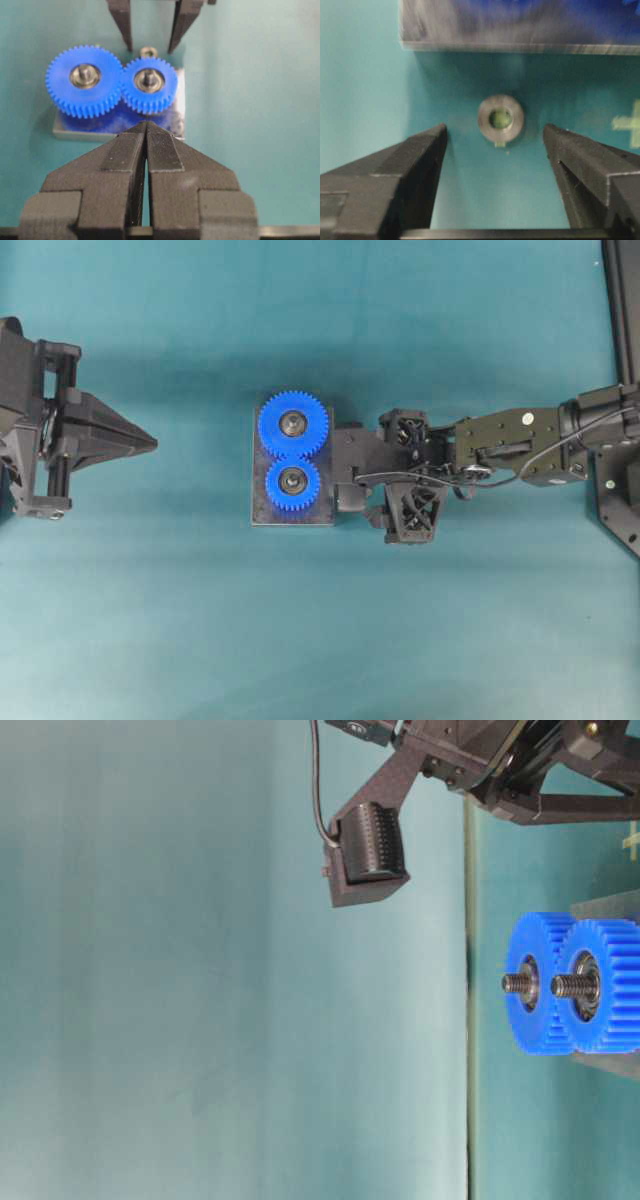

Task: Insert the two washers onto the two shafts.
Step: 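Lift the right gripper and move it to the lower silver washer, then close the right gripper on the lower washer and lift it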

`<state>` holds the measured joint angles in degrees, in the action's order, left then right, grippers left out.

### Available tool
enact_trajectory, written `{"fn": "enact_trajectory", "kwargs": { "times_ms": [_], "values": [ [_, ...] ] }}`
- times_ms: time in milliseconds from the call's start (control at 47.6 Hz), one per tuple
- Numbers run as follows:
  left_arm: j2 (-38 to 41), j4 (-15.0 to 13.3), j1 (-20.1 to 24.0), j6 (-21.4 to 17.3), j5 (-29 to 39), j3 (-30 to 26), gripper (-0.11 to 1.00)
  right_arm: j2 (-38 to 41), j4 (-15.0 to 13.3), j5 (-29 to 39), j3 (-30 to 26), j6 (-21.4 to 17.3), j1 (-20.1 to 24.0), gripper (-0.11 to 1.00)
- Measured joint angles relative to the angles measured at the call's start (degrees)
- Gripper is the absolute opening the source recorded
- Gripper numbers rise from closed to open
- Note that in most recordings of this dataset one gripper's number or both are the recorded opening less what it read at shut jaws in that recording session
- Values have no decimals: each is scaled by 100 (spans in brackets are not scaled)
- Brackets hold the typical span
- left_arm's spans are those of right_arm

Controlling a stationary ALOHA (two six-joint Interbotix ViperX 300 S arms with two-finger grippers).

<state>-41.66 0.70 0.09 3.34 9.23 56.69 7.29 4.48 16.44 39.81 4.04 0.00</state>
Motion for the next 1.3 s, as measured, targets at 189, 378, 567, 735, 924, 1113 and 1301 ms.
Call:
{"fn": "enact_trajectory", "kwargs": {
  "times_ms": [189,378,567,735,924,1113,1301],
  "values": [
    [26,0,0,0,0,0,0,26,0,-114,26,0,-35,75],
    [53,9,0,0,0,0,0,44,0,-132,18,0,-26,65],
    [62,0,0,0,0,-9,0,53,0,-132,18,0,-26,51],
    [62,9,0,0,0,-9,0,44,0,-18,-9,0,-26,30],
    [62,0,0,0,0,-18,0,-123,-9,343,-9,-9,-53,30],
    [62,0,0,-18,0,-35,0,-536,-26,756,-246,0,-62,30],
    [62,0,0,-18,0,-35,0,-703,-79,1002,-765,0,-62,30]
  ]
}}
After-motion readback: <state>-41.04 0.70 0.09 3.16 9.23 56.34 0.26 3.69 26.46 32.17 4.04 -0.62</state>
